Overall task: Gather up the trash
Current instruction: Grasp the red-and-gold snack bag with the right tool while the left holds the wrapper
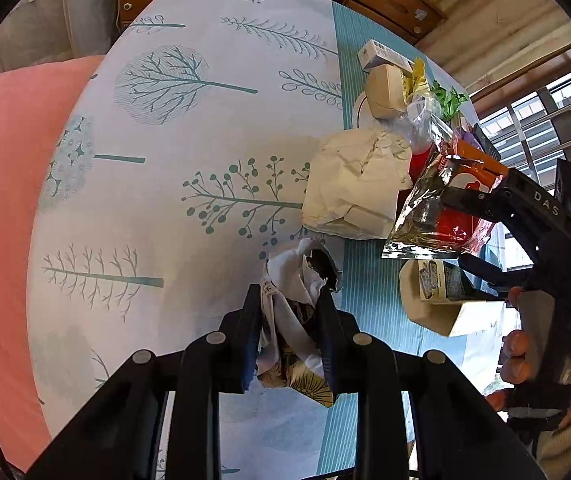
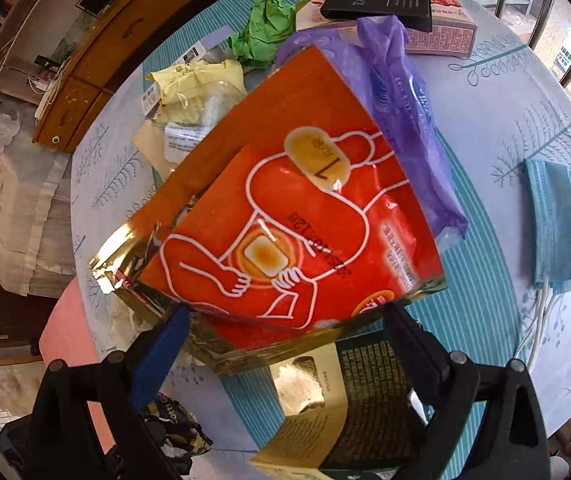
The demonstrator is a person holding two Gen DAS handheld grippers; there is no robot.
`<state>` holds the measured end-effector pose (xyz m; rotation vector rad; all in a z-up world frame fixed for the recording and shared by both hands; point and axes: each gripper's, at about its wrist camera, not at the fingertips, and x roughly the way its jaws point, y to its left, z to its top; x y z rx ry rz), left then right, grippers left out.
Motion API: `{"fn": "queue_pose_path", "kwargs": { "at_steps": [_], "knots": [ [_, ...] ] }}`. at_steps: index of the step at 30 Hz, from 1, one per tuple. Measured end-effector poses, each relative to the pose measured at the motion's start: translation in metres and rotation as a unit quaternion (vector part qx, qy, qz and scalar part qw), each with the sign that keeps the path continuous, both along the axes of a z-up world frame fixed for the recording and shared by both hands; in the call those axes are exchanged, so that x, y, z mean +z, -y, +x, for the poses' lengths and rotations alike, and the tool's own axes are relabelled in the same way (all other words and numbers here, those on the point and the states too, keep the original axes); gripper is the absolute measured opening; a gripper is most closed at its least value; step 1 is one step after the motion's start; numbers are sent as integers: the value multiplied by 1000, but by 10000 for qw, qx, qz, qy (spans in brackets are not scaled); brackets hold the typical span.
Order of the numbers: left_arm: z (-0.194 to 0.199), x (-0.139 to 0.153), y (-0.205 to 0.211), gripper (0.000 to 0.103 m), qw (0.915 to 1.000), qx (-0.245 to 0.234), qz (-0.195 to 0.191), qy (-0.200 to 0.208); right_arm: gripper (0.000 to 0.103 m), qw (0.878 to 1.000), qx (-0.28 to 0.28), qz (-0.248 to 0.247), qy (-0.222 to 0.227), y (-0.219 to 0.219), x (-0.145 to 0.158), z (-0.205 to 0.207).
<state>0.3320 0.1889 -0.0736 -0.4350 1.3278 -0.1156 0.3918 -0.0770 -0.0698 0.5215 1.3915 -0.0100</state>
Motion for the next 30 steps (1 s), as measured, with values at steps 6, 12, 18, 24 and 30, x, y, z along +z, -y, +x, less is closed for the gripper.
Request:
{"fn": "queue_pose_path", "kwargs": {
  "at_steps": [6, 12, 18, 24, 30],
  "knots": [
    [2, 0, -3, 24, 10000, 32, -21, 13, 98, 9990, -296, 302, 124, 14, 22, -3],
    [3, 1, 3, 24, 10000, -40, -48, 14, 98, 9964, -798, 295, -59, 19, 22, 4],
    [4, 2, 5, 24, 9999, -113, -12, 41, 98, 9978, -319, -162, -551, -2, 9, 7],
    [4, 0, 0, 25, 10000, -45, -13, -6, 98, 9956, -253, -459, -783, -2, 11, -4],
    [4, -6, 2, 25, 10000, -7, -43, -78, 98, 9916, -39, -670, -1103, -18, -22, -5]
  ]
}}
